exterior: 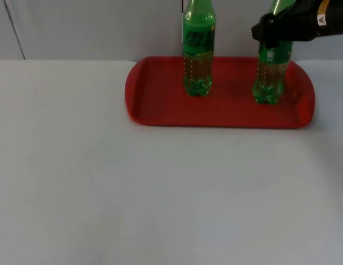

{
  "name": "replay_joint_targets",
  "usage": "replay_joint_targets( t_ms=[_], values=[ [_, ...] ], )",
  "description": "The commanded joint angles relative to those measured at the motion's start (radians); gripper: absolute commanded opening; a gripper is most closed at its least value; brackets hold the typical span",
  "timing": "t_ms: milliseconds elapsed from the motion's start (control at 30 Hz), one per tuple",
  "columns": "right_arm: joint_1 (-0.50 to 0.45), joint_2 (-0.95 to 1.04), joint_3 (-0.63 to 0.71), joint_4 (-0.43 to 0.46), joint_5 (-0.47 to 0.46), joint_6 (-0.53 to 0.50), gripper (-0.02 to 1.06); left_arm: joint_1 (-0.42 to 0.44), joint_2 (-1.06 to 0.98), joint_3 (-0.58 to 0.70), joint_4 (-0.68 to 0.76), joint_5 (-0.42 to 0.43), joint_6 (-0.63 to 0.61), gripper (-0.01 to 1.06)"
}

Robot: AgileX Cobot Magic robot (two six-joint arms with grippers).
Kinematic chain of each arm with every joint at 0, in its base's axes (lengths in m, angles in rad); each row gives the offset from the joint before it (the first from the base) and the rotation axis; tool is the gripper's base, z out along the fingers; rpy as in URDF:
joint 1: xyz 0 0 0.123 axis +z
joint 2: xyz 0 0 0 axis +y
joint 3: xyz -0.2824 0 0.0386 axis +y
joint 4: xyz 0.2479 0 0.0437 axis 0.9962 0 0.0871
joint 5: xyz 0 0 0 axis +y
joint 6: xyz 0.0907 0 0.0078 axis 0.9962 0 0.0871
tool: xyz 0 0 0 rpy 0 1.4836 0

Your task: Place the bottle upright on the tray.

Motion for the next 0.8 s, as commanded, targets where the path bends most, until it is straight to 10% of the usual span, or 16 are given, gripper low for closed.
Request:
replay_joint_targets(
  t_ms=[0, 167, 300, 767],
  values=[
    [-0.004, 0.003, -0.004, -0.005, -0.005, -0.007, 0.81, -0.006, -0.005, 0.005, -0.006, -0.001, 0.001, 1.05],
    [-0.004, 0.003, -0.004, -0.005, -0.003, -0.007, 0.83, -0.006, -0.005, 0.005, -0.006, -0.001, 0.001, 1.05],
    [-0.004, 0.003, -0.004, -0.005, -0.003, -0.005, 1.05, -0.006, -0.005, 0.005, -0.006, -0.001, 0.001, 1.05],
    [0.003, -0.052, 0.001, -0.003, 0.233, 0.136, 1.05, -0.006, -0.005, 0.005, -0.006, -0.001, 0.001, 1.05]
  ],
)
